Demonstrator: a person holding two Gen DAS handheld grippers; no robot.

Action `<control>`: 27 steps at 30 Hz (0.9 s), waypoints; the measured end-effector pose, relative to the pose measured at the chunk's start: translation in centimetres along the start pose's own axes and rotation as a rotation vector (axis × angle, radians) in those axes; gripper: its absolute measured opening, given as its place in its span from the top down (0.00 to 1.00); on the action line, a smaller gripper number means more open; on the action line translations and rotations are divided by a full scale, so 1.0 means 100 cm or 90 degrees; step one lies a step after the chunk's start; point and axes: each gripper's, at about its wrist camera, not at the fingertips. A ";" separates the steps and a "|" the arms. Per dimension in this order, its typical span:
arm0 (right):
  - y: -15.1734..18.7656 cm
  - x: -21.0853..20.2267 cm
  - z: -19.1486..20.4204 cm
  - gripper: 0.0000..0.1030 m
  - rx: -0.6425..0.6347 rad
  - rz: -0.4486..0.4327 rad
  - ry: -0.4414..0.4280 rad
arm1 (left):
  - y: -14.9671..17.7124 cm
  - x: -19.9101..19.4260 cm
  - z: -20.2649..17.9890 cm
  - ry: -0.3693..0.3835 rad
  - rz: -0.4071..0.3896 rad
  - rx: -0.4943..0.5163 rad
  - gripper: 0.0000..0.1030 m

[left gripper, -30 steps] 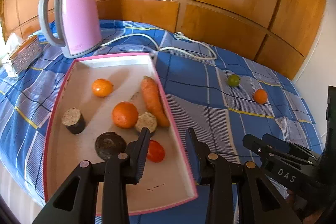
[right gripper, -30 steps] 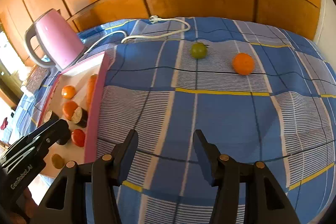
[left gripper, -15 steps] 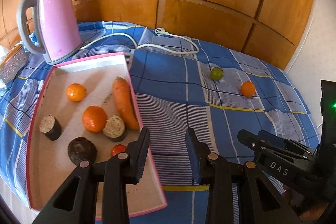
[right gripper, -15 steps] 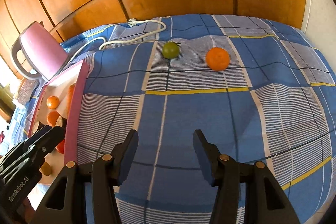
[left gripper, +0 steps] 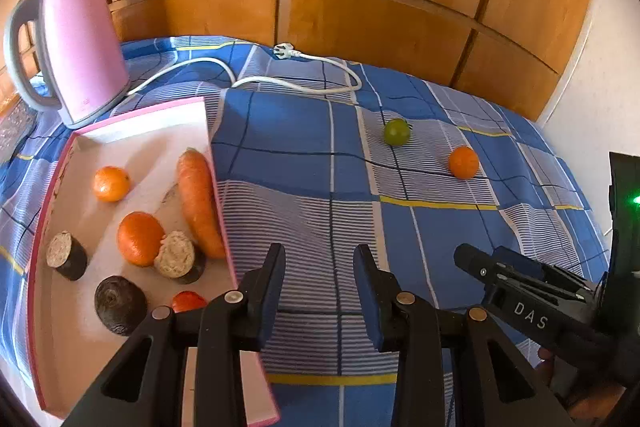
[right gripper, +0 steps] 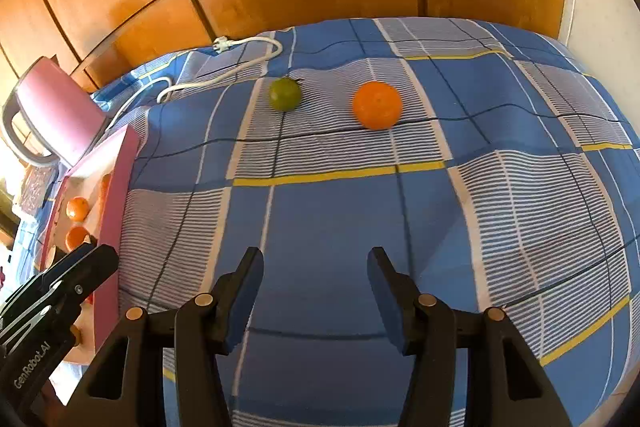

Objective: Organize fruits
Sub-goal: 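Move both open tools from the tray toward the green tomato and mandarin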

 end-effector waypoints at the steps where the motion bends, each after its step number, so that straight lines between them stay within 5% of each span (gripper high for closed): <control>1: -0.001 0.000 -0.002 0.47 0.001 -0.001 0.001 | -0.001 0.001 -0.002 0.001 0.001 0.002 0.65; 27: -0.038 0.017 -0.041 0.47 0.032 -0.011 0.025 | -0.021 0.050 -0.038 0.012 0.047 0.015 0.65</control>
Point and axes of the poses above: each gripper's, at about its wrist camera, not at the fingertips, and x roughly the way its jaws point, z to its left, y to its underside, and after that the axes turned 6 degrees about -y, right-handed
